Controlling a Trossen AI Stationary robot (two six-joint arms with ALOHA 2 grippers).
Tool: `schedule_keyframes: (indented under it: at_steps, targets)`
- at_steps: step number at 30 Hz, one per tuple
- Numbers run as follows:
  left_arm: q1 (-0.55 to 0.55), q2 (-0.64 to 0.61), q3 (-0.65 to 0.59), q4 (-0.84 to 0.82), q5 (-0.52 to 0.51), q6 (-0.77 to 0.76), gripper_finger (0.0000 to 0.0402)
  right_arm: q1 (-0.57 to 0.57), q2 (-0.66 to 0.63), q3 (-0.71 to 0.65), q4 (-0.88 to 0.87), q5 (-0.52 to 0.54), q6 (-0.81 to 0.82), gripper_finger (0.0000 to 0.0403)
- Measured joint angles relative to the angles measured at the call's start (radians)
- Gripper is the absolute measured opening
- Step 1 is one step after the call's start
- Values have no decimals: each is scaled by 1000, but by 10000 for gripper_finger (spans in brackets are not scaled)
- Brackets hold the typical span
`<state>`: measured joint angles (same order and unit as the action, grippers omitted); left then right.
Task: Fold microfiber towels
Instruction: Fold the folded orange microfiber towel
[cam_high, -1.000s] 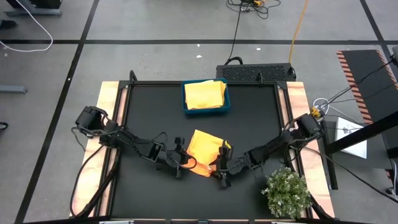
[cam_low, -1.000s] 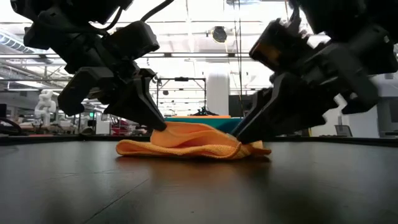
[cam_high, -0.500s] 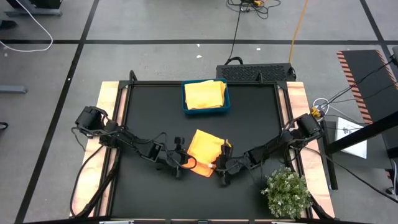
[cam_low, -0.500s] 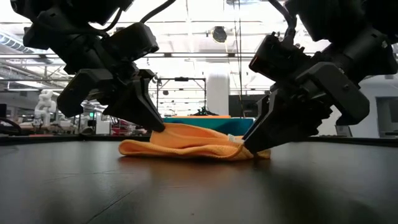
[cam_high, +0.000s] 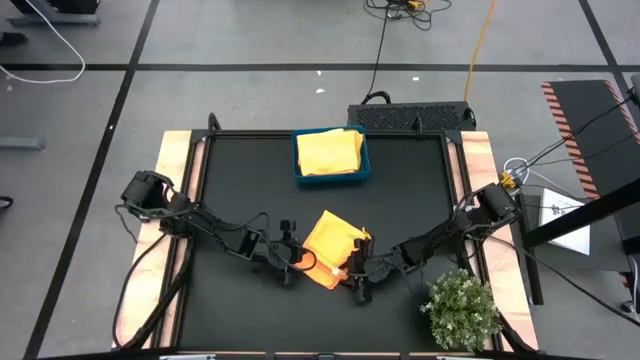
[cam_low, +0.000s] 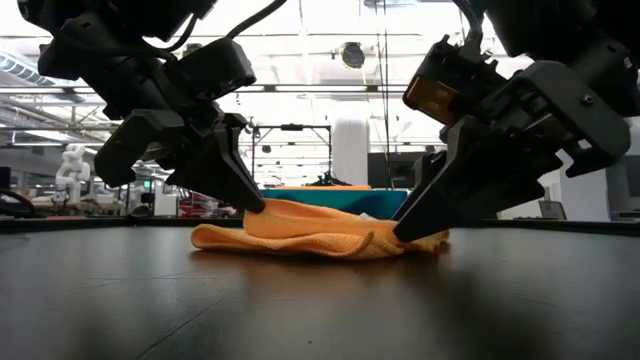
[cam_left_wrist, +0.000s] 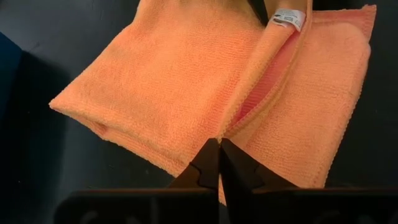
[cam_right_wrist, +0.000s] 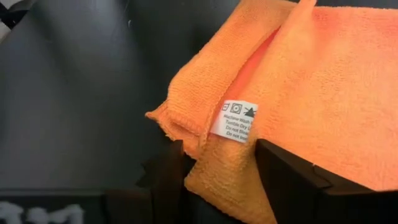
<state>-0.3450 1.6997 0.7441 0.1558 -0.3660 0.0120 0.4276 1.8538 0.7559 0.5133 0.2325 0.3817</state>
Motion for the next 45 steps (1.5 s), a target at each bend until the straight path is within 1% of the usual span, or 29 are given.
schedule_keyframes:
  at_steps: [3, 6, 9, 14, 15, 19, 24, 29, 32, 37, 40, 45]
  targets:
    - [1, 0, 0, 0, 0, -2, 4, 0, 0, 0, 5, 18, 0, 196]
    - [7, 0, 0, 1, 0, -17, 10, 0, 0, 0, 4, 32, -14, 176]
    - [15, 0, 0, 1, 1, -32, 11, 0, 0, 0, -9, 32, -25, 128]
    - [24, 0, 0, 3, 10, -34, 6, -1, 0, 1, -41, 31, -34, 21]
    - [25, 0, 0, 3, 12, -34, 8, -1, -1, 1, -43, 31, -42, 11]
    - [25, -7, 0, 4, 15, -21, 7, -4, -30, 1, -91, 27, -54, 9]
    - [32, -81, 0, -4, 42, -7, 5, -17, -155, 0, -240, 30, -59, 3]
    - [28, -182, 0, -7, 43, 40, 4, -21, -289, 0, -259, 20, -99, 1]
    - [22, -224, 0, -38, 43, 61, 3, -21, -329, 0, -244, -5, -106, 1]
    - [-6, -242, 0, -129, 52, 59, 2, -21, -309, 0, -185, -55, -82, 1]
    - [-30, -242, 0, -174, 51, 51, 2, -22, -266, 0, -115, -102, -79, 1]
    - [-63, -242, 0, -187, 64, 40, 2, -22, -166, 1, 45, -201, -69, 0]
